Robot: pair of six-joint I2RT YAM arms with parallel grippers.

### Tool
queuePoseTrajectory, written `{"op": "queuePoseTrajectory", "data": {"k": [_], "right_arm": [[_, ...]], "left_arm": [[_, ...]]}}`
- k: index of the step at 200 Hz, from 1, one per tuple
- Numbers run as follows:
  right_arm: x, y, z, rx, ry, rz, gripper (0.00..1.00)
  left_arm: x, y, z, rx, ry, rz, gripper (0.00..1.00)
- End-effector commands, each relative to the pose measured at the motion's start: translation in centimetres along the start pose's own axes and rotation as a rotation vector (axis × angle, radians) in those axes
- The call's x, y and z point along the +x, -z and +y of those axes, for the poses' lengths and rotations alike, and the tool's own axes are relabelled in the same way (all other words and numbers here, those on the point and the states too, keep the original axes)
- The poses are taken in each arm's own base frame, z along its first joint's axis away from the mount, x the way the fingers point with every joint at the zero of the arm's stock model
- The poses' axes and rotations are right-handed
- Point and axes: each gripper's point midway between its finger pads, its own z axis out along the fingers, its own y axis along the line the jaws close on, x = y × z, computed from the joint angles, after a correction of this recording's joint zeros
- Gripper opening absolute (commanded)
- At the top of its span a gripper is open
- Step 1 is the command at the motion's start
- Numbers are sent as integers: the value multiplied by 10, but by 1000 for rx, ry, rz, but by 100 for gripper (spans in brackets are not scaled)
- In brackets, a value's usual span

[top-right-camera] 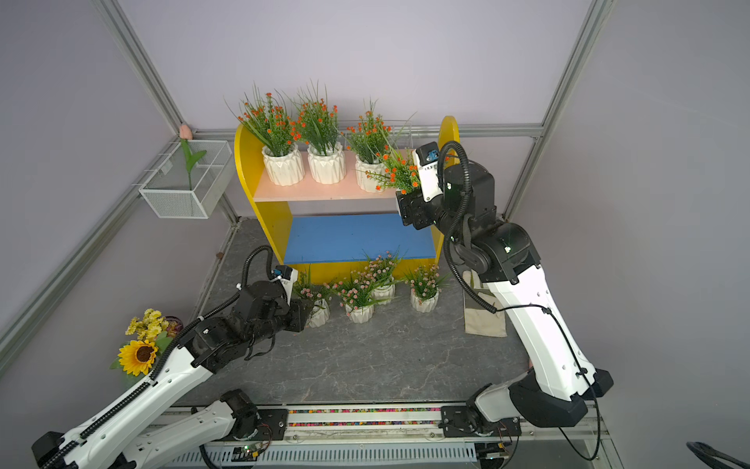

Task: Place the baby's breath potted plants on the rack by color
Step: Place the baby's breath potted plant on the rack.

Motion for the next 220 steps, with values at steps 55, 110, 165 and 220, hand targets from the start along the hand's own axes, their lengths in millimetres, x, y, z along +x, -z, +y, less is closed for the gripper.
{"op": "queuePoseTrajectory", "data": {"k": [55, 110, 165, 220], "right_arm": [[-42, -14, -29, 82, -26, -127, 55], [-45, -27, -43, 114, -44, -140, 56], [-48, -40, -52, 107, -73, -149, 56], [-50, -58, -54, 95, -88, -145, 57]], "left_arm": [[-1, 7, 1, 16, 20, -30, 32], [3, 6, 4, 11, 30, -27, 32], [1, 7, 5, 2, 34, -33, 32], [0, 10, 9, -18, 34, -41, 32]]}}
